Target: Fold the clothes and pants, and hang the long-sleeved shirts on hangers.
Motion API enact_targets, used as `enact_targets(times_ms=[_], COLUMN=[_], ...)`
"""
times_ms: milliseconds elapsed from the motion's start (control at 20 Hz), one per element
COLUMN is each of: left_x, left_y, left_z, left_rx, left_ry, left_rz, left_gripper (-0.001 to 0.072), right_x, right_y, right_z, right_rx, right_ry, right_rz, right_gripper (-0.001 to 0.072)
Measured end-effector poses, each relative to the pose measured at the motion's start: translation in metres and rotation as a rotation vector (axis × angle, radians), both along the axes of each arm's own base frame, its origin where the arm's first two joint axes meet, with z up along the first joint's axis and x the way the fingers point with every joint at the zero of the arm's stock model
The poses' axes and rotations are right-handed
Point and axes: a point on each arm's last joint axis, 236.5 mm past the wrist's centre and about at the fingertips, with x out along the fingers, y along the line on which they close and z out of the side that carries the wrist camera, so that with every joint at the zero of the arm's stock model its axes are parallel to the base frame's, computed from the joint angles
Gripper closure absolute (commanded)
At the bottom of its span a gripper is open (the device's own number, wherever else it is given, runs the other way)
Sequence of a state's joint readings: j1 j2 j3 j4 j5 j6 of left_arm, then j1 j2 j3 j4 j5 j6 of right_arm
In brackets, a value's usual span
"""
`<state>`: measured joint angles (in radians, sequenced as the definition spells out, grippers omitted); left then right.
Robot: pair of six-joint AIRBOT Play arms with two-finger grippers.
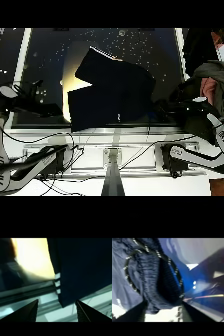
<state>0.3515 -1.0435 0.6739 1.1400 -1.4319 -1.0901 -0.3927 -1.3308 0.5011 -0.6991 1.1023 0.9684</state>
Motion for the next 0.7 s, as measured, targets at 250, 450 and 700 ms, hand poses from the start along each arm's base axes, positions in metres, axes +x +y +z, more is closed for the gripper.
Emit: enact_targets(times_ms=[250,450,700], left_x=[-0.036,-0.055,-0.063], left_y=[-0.01,-0.018,-0.021], left_z=[-0.023,-0.035,-0.048], left_rx=[-0.07,-0.097,-0.097], left_ry=[0.106,0.153,0.164], left_rz=[0.033,0.039,0.054], left_gripper=[0.0176,0.0176,0.0176], right_x=[0.009,0.013,0.012], right_y=[-0.002,0.004,0.029], right_z=[-0.004,0.001,0.002], right_rx=[-0.026,-0.015,-0.019], right_ry=[-0.101,-0.176,-0.224], right_rz=[0.054,0.109,0.213], right_gripper=[0.0686,0.0687,0.0687])
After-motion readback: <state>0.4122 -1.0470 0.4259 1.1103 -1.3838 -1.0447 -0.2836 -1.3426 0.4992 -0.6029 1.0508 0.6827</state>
